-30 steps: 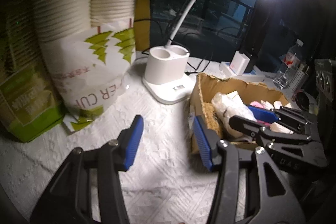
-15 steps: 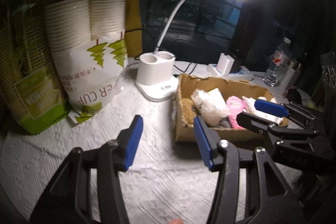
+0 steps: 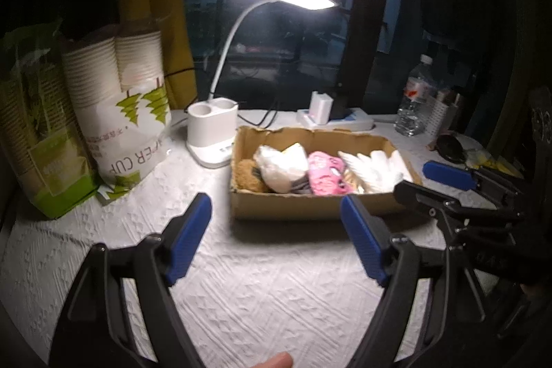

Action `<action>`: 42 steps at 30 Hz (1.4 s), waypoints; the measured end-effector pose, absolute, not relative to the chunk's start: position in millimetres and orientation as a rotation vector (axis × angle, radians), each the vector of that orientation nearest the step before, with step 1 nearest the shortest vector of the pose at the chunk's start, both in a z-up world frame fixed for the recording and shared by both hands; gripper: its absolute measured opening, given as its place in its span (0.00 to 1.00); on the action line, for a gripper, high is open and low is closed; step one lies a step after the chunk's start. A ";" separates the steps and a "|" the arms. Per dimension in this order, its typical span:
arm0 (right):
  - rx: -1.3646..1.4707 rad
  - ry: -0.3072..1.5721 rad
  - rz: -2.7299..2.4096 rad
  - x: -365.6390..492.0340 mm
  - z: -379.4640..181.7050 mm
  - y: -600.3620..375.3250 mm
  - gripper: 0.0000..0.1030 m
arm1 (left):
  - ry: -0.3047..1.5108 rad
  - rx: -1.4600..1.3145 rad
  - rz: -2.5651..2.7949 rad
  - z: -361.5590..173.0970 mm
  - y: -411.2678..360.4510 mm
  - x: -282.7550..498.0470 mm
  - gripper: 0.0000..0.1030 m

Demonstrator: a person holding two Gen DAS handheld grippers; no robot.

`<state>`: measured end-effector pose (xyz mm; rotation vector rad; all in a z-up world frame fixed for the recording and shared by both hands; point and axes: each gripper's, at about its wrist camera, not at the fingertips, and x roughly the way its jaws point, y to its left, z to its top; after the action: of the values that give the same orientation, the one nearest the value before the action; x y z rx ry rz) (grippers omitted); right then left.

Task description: Organize soft objects

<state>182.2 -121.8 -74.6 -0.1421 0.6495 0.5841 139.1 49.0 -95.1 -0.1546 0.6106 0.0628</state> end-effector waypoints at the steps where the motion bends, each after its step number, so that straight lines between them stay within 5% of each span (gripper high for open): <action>1: -0.140 0.645 0.578 179.5 -73.3 -125.3 0.59 | 0.607 -0.153 0.061 -93.2 46.1 136.8 0.77; 5: -0.125 0.632 0.550 164.0 -65.3 -145.1 0.62 | 0.583 -0.152 0.054 -83.6 36.0 125.6 0.88; 8: -0.118 0.605 0.525 151.3 -57.8 -158.4 0.76 | 0.574 -0.139 0.045 -76.8 27.6 118.8 0.88; 42: -0.073 0.349 0.384 56.8 28.6 -228.5 0.76 | 0.313 -0.023 0.014 18.7 -23.5 35.8 0.89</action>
<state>56.8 -228.5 28.6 -0.0733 0.3486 0.3840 35.8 -23.5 18.7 -0.0226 0.3135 0.0144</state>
